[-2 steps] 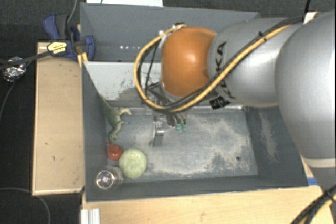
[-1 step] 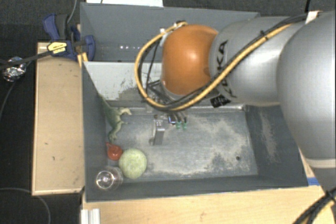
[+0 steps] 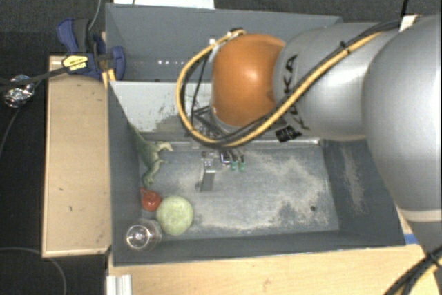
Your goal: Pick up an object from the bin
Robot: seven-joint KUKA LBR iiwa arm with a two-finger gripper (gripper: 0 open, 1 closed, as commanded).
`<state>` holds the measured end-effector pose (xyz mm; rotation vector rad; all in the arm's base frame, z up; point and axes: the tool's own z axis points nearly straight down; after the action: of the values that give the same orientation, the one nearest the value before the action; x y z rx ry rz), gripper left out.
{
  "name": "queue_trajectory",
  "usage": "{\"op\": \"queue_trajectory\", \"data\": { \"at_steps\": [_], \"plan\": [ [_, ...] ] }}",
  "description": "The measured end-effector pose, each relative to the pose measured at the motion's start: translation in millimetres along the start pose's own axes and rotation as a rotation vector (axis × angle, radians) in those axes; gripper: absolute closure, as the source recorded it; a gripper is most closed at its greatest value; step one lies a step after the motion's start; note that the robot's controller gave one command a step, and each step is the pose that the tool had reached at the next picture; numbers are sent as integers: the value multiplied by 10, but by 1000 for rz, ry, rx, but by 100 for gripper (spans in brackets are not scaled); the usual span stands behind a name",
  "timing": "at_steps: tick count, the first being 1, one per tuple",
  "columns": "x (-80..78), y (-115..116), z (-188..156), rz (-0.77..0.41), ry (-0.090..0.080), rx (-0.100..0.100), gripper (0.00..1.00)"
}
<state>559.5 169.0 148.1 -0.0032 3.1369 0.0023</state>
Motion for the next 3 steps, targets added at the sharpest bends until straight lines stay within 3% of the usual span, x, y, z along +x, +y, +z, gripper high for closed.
{"op": "queue_trajectory", "data": {
  "at_steps": [1,2,3],
  "plan": [
    [98,196,381,-22,6,0,0],
    [384,212,554,-55,-2,0,0],
    [387,635,753,13,9,-1,100]
  ]
}}
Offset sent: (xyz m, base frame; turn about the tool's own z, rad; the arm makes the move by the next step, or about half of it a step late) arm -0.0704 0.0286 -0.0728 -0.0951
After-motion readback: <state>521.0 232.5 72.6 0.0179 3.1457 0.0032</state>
